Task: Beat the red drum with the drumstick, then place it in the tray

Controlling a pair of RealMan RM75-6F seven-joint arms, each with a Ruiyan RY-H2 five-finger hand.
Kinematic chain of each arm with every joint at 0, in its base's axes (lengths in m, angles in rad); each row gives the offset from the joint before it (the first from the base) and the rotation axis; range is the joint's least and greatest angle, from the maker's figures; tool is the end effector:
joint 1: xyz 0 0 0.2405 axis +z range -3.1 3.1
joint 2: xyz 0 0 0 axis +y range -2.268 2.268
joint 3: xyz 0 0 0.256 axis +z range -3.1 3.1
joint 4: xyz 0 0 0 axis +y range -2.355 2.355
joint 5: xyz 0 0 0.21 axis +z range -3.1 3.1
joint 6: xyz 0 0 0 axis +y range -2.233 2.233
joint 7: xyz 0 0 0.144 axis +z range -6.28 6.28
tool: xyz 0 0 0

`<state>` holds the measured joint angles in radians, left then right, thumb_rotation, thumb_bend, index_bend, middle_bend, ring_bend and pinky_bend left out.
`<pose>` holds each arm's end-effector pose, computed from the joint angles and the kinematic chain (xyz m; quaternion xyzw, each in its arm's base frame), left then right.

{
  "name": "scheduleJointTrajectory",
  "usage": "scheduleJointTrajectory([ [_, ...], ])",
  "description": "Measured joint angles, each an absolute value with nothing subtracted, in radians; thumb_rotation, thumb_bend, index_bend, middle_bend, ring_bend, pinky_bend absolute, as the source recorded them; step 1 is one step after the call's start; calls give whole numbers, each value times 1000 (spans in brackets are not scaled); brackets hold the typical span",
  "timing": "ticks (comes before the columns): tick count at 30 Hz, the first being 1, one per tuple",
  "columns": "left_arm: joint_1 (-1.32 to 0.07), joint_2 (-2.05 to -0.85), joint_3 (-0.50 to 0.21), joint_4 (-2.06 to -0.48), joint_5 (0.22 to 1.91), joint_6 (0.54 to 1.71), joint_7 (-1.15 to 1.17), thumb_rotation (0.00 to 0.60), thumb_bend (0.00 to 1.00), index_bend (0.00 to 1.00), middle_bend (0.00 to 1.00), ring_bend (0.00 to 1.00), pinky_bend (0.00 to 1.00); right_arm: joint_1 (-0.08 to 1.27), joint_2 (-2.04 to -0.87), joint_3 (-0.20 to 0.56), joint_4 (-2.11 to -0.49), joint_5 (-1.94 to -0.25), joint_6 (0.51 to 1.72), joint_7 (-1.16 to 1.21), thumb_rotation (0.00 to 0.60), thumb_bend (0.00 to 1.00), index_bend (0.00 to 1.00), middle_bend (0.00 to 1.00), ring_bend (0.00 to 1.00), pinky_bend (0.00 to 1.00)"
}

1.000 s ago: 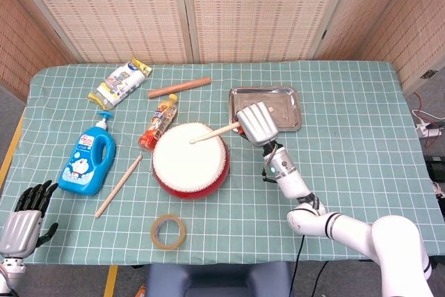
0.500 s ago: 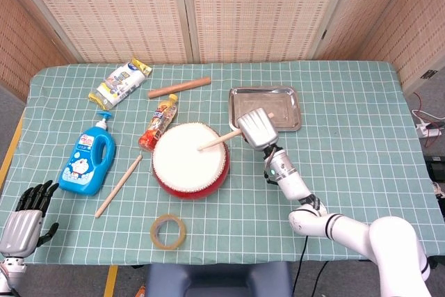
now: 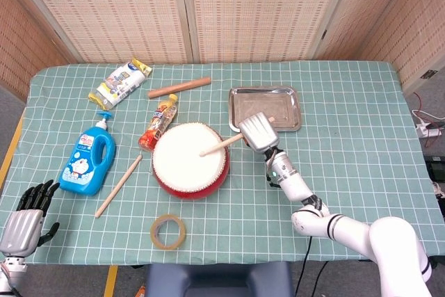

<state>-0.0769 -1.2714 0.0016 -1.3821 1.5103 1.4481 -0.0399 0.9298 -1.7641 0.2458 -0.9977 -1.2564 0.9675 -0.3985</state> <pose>-0.3471 0.1695 0.1188 -0.6158 -0.4018 -0.3505 0.5800 -0.1076 -0.4188 -0.0324 0.7624 -0.1910 0.3753 0.4913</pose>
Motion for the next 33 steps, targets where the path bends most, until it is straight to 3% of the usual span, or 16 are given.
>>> scheduleJointTrajectory([
  [11, -77, -1269, 2, -1385, 1516, 1454, -40, 600, 270, 21, 5, 0, 0, 900, -1725, 351, -1007, -1171, 1013, -228, 600, 786, 1000, 1000, 1000, 1000],
  [20, -76, -1267, 2, -1396, 1513, 1453, -25, 600, 270, 21, 6, 0, 0, 889, -1748, 370, -768, -1070, 858, -138, 600, 784, 995, 1000, 1000, 1000],
  [24, -76, -1261, 1, -1412, 1512, 1455, -12, 600, 270, 22, 5, 0, 0, 902, -1790, 367, -628, -1061, 775, -70, 600, 656, 872, 990, 987, 1000],
  [29, -74, -1256, 1, -1424, 1508, 1456, -1, 600, 270, 21, 5, 0, 0, 943, -1853, 373, -475, -1058, 653, 55, 600, 552, 712, 888, 877, 994],
  [33, -71, -1254, 0, -1424, 1498, 1454, 1, 600, 270, 21, 6, 0, 0, 984, -1904, 379, -379, -1066, 602, 137, 600, 522, 580, 771, 743, 877],
])
